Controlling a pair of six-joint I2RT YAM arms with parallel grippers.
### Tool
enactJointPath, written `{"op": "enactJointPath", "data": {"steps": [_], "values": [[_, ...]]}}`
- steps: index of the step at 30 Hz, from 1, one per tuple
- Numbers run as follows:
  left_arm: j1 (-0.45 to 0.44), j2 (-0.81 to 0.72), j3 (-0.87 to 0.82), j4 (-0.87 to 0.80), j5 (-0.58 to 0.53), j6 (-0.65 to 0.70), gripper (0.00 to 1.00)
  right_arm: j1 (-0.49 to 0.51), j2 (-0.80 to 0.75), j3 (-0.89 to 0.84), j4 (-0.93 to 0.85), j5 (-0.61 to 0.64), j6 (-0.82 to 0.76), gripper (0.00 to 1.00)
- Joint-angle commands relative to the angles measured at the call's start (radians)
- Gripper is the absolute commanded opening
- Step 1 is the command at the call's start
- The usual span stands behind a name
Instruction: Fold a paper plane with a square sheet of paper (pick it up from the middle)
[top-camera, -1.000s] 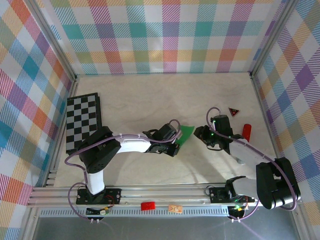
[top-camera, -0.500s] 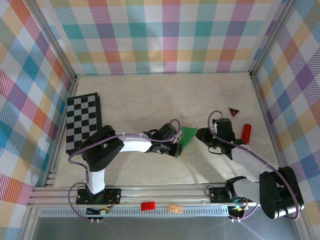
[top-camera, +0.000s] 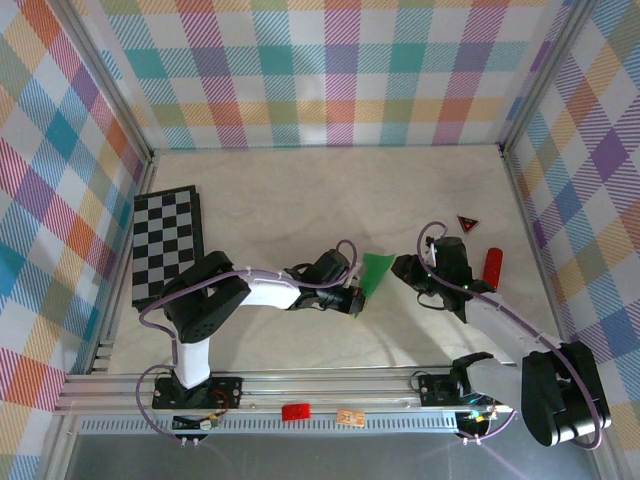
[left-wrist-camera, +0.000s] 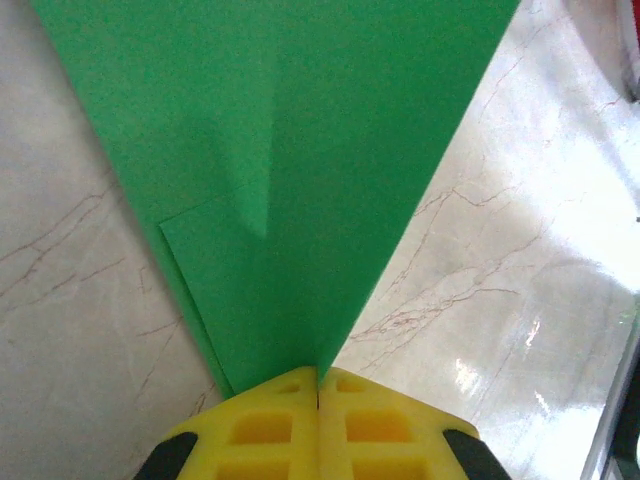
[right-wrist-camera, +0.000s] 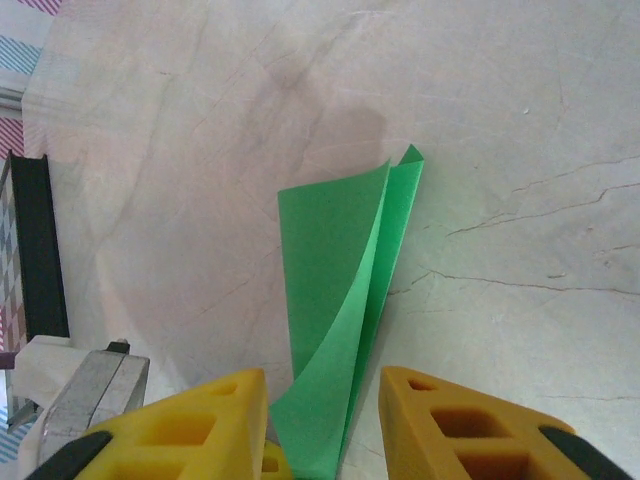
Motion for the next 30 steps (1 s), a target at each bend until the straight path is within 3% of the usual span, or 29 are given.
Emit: {"op": "enactJointPath", "data": {"steps": [1,14,22,30], "values": [[0.020,0.034,-0.036,0.031,0.039,-0.033,0.00,-0.005,-0.017,-0.014,0.024,-0.024,-0.030,0.35],[0.079,0.067,-0.059,0.121,0.171,-0.130,0.00,-0.005,0.071,-0.017,0.114,-0.196,-0.057,0.31],[0.099,0.084,-0.084,0.199,0.214,-0.191,0.00,-0.004,0.157,-0.026,0.213,-0.328,-0.075,0.18],[0.104,0.085,-0.107,0.224,0.208,-0.223,0.00,-0.005,0.292,0.009,0.285,-0.443,-0.082,0.12]]}}
